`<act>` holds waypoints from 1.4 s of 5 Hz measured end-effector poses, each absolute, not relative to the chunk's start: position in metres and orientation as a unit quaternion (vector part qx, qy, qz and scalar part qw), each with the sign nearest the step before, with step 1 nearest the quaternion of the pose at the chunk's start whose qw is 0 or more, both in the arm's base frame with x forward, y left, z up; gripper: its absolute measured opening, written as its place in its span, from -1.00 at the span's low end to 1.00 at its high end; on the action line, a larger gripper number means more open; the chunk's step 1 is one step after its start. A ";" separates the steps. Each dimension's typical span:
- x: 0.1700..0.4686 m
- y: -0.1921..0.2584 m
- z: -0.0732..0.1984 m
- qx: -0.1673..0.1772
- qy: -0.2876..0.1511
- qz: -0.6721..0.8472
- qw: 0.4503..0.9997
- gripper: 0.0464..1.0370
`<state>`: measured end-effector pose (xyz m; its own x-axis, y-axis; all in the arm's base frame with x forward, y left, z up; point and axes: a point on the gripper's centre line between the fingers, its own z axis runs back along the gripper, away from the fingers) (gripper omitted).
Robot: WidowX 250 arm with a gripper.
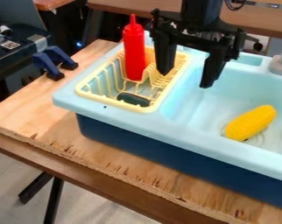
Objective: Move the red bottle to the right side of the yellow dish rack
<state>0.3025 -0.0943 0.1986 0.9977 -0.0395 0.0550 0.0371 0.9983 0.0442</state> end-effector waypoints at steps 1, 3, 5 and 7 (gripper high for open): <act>0.302 -0.094 0.188 0.027 -0.010 -0.020 0.999 0.94; 0.332 0.005 0.207 -0.005 -0.043 -0.045 0.998 0.94; 0.337 0.064 0.212 -0.016 -0.040 -0.072 0.997 0.94; 0.365 0.079 0.235 -0.028 -0.087 -0.062 0.994 0.94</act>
<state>0.3647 0.0786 0.2354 0.9771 -0.1186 0.1765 0.1282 0.9907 -0.0444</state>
